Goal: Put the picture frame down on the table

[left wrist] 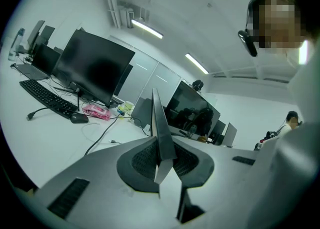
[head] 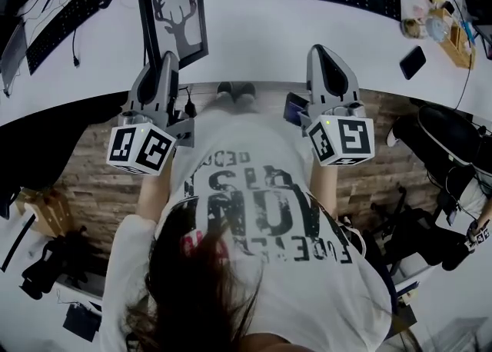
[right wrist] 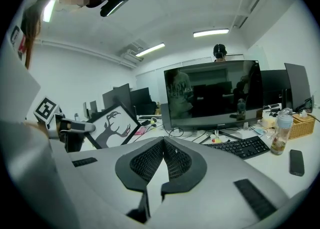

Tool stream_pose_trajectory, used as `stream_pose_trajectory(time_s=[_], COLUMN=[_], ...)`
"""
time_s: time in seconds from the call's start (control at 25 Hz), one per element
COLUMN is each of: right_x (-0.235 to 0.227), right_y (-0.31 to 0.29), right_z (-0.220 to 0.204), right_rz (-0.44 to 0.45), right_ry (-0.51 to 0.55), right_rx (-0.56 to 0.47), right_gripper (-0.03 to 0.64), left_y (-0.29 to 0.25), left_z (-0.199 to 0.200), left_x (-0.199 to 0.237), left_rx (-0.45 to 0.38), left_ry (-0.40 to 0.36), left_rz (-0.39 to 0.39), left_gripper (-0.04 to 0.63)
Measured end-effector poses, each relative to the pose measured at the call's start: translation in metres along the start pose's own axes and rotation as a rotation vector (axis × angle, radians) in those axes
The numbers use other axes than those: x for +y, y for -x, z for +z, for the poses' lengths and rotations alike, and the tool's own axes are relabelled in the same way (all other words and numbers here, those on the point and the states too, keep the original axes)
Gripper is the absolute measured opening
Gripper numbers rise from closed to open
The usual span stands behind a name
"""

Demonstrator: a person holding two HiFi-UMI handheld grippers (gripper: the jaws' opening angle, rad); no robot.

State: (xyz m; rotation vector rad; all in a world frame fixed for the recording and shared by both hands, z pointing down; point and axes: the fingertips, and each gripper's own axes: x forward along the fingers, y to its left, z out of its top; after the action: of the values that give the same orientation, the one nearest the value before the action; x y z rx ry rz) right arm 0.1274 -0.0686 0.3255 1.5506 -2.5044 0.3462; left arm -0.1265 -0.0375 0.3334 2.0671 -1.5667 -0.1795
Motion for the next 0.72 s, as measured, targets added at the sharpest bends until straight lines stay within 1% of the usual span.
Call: stream_pose_trajectory(time_s=[0.28,0.52,0.72], right_x=[0.011,0.011,0.011], right_y=[-0.016,-0.029,-0.04], right_z=[0.005,0.013,0.011], right_rz=[0.005,-0.025,-0.037], right_ry=[-0.009,0.005,-0.004], right_rx=[0.007,-0.013,-0.013], right_gripper=[0.0,0.0,0.0], left_y=[-0.007,-0.014,-0.023], left_z=[0.016,0.011,0.004], left_x=[0.012,0.02,0.028], left_rx=[0.011,0.047,0.079], left_ry=[-0.008,0.004,0.017], left_rz=[-0.001,-0.006,-0.009], left_gripper=[0.038,0.038,0.038])
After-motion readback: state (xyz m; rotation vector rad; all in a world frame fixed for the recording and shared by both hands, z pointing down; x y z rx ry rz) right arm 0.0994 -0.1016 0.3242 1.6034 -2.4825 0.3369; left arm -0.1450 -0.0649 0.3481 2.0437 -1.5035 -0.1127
